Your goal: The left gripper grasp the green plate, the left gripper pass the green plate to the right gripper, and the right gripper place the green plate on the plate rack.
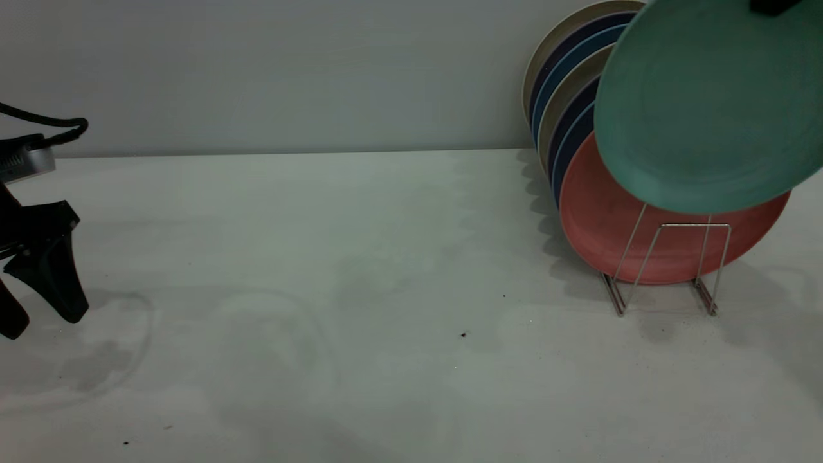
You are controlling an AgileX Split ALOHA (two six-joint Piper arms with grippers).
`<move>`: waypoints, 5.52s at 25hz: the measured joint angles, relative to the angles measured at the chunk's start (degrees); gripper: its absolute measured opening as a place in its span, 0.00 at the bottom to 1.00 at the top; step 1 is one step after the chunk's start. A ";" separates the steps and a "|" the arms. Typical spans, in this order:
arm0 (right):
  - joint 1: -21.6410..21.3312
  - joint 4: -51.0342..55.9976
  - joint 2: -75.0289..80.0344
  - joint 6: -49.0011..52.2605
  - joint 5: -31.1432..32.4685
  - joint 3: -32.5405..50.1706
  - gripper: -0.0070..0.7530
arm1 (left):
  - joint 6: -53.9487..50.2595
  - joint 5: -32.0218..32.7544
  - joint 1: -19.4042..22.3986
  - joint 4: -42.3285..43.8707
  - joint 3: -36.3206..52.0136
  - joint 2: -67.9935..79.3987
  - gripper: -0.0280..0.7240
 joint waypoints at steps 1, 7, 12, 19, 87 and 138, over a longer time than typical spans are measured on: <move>0.00 0.00 0.54 0.00 -0.32 0.00 0.11 | 0.00 -0.06 0.00 0.00 0.00 0.00 0.83; 0.00 -0.02 3.65 -0.09 -2.04 0.00 0.11 | 0.00 -0.11 0.00 0.00 0.00 0.00 0.83; 0.00 -0.02 5.71 0.29 -2.04 0.00 0.11 | 0.00 -0.17 0.00 0.00 0.00 0.00 0.83; -0.05 2.01 7.95 0.62 0.66 -0.10 0.23 | -0.18 -0.29 0.00 -0.17 0.00 0.00 0.83; -0.05 -12.85 -91.22 81.83 25.83 51.73 0.70 | -11.98 26.53 -6.42 12.50 35.88 -118.85 0.76; -0.05 -12.85 -100.69 81.74 24.78 52.38 0.70 | -13.06 25.24 -13.41 14.63 37.50 -119.97 0.74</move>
